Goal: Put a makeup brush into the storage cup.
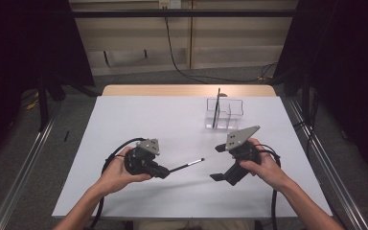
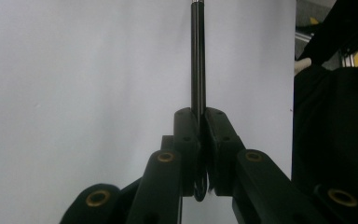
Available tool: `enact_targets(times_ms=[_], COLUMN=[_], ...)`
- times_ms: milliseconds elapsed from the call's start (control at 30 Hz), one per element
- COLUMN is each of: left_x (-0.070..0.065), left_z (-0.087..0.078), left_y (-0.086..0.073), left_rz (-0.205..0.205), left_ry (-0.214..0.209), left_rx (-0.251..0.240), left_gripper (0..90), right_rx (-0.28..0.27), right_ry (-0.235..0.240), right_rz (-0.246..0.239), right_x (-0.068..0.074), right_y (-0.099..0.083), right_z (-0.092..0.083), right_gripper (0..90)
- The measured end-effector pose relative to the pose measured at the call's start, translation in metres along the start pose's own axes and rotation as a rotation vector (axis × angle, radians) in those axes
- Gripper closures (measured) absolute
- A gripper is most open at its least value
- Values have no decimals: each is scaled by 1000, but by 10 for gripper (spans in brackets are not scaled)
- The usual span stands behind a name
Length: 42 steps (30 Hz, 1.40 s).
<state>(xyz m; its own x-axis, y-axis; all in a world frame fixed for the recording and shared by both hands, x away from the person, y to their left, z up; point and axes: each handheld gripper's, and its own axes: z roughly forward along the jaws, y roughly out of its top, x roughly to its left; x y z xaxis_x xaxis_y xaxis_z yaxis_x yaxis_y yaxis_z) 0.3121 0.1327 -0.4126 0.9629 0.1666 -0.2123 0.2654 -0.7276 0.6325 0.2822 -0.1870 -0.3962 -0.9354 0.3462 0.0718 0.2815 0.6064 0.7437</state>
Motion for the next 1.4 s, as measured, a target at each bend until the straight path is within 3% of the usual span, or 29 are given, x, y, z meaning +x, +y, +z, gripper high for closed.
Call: enact_targets(times_ms=[600,733,1000,1200,1267,1400], left_x=[0,-1,-1,-4,-6,-10], left_z=[-16,-18,-17,-13,-11,-9], left_y=[-17,-18,-27,-29,-30,-29], left_rz=[-37,-44,-67,-64,-55,-33], left_ry=[36,45,51,57,54,52], left_rx=[-138,-182,-257,-304,-322,-367], left_gripper=[841,841,841,841,841,841], right_rx=[-110,-177,-241,-344,-362,-389], right_ry=[-63,-82,-105,-106,-142,-109], right_rz=[83,90,130,123,103,106], right_x=[7,10,12,16,18,20], right_y=[-24,-26,-36,-34,-33,-31], right_z=[-13,-14,-9,-7,-5,-4], right_gripper=[26,26,27,29,55,53])
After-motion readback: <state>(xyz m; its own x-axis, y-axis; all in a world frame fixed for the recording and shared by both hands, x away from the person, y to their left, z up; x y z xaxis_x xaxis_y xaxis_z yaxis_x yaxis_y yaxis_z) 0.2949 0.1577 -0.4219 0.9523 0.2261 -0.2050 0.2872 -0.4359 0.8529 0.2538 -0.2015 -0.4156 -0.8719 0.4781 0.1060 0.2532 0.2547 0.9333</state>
